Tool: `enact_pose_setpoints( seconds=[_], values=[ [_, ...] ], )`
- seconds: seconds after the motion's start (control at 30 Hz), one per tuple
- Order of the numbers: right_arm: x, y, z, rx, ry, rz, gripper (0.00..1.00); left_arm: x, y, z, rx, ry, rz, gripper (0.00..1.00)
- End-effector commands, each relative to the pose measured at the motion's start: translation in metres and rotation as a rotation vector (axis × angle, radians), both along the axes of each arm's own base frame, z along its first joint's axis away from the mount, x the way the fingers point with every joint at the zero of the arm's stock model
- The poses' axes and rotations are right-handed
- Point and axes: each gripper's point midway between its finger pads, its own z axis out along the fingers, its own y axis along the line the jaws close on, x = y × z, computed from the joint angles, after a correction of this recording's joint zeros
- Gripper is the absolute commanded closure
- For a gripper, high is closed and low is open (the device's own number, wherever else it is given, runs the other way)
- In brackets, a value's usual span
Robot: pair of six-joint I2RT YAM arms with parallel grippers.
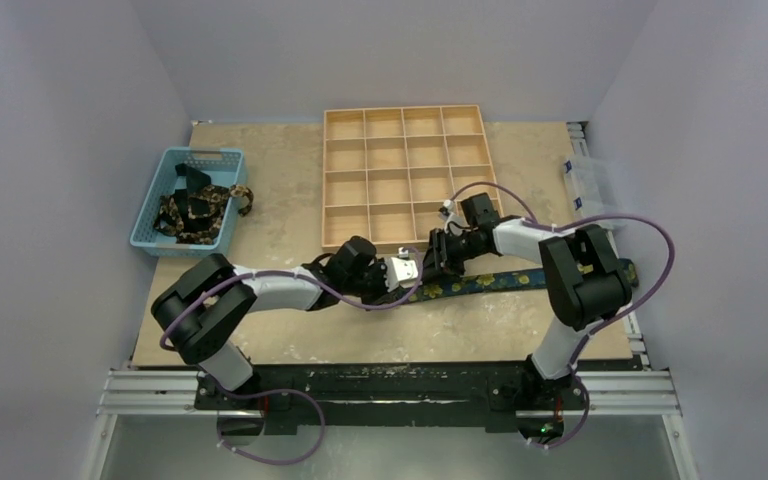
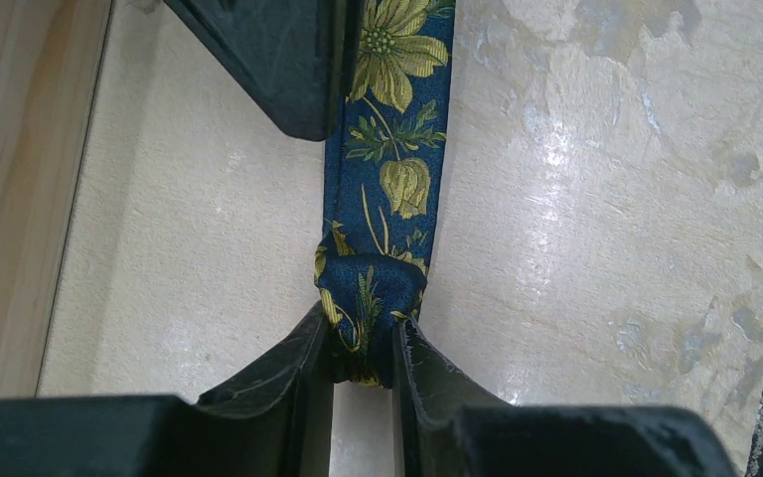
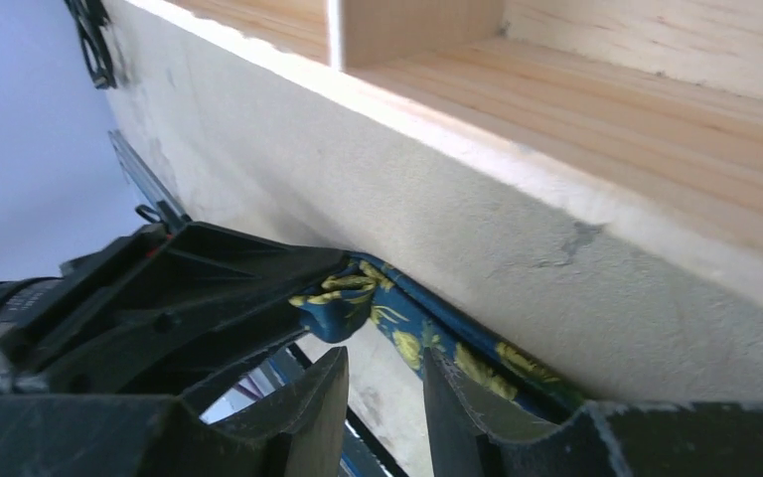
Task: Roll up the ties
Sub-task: Roll the tie at the center of the board.
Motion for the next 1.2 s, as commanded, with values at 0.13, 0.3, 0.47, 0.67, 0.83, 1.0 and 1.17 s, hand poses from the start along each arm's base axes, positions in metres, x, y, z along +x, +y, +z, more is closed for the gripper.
enact_pose_setpoints(
  seconds=[0.13,0.3,0.47,0.67,0.83,1.0,1.17],
  values=[
    [-0.003,0.032,0.018,0.019,-0.045,-0.022,0.66,-0.005,0.016,-0.009,0.121,0.066,0.024,0.86],
    [-0.01,0.048,0.012,0.029,-0.062,-0.035,0.64,-0.005,0.015,-0.01,0.115,0.076,0.035,0.84],
    [-0.013,0.053,0.007,0.039,-0.059,-0.043,0.61,-0.004,0.014,-0.012,0.116,0.077,0.039,0.84],
    [-0.009,0.057,0.01,0.042,-0.057,-0.054,0.66,-0.005,0.014,-0.013,0.117,0.076,0.029,0.83],
    [-0.002,0.061,0.007,0.038,-0.075,-0.048,0.88,-0.007,0.014,-0.014,0.112,0.078,0.022,0.77],
    [-0.022,0.042,-0.019,-0.066,-0.015,0.007,1.0,-0.008,0.008,-0.004,0.021,0.038,0.016,0.5],
    [-0.035,0.026,-0.046,-0.155,0.022,0.027,1.0,-0.016,0.004,0.002,-0.062,0.017,-0.017,0.38]
  ],
)
